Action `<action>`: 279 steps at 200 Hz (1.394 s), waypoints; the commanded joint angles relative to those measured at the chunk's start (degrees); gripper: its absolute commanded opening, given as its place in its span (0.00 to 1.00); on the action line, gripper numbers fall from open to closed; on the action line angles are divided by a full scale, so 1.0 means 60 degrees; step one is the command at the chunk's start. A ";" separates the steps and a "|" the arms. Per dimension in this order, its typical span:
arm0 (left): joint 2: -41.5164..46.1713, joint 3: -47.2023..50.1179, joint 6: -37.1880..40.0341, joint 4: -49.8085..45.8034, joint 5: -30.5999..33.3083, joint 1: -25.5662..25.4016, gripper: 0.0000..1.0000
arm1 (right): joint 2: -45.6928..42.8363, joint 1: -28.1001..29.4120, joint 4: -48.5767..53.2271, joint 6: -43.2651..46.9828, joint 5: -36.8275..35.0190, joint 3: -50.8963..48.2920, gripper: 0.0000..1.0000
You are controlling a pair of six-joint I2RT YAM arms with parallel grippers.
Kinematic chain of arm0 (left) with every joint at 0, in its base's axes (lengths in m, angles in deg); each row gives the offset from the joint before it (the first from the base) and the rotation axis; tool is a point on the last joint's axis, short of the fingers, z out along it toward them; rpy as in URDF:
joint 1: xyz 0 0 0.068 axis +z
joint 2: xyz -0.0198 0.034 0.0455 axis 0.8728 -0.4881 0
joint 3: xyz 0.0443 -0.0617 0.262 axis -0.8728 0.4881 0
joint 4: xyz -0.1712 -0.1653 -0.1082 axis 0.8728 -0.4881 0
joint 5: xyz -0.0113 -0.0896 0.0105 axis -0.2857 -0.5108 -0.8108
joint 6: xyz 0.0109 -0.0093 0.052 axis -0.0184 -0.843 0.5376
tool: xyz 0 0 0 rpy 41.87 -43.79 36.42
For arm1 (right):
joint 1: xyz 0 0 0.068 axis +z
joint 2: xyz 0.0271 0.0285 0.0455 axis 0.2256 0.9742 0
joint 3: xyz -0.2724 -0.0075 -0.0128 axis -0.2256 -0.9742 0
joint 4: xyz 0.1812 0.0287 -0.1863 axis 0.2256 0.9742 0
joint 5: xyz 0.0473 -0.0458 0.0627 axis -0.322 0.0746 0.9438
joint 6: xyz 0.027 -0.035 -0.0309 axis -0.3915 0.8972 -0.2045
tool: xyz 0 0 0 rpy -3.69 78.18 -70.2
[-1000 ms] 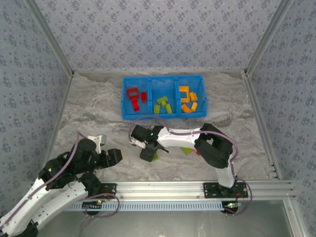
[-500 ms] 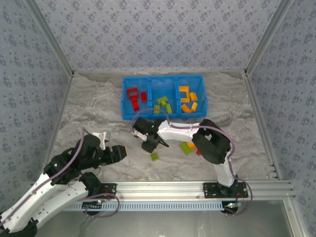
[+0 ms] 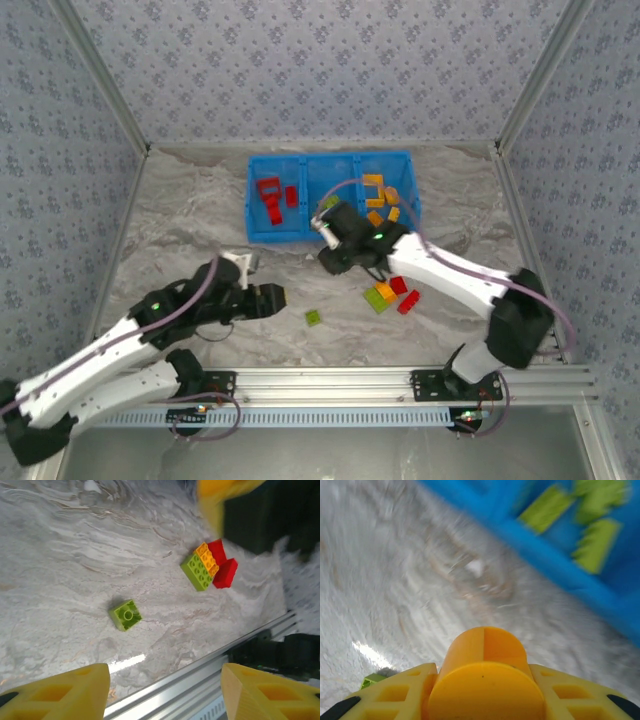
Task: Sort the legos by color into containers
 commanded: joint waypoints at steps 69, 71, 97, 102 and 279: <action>-0.5511 -0.4484 0.2149 0.2216 0.2370 -0.1999 0.62 | 0.0512 -0.3997 0.0808 -0.1091 -0.1138 0.0599 0.32; -0.5574 -0.4542 0.2162 0.2236 0.2374 -0.1999 0.61 | 0.0600 -0.4025 0.0900 -0.1091 -0.1216 0.0692 0.32; -0.6116 -0.5050 0.2257 0.2393 0.2421 -0.1999 0.62 | 0.1864 -0.4342 0.0615 -0.1127 -0.1308 0.1419 0.31; -0.6180 -0.5122 0.2249 0.2400 0.2447 -0.1991 0.61 | 0.2074 -0.4389 0.0499 -0.1107 -0.1227 0.1523 0.32; -0.6822 -0.5796 0.2581 0.1777 0.2682 -0.2350 0.64 | 0.3439 -0.4540 0.0890 -0.1491 -0.0613 0.3774 0.73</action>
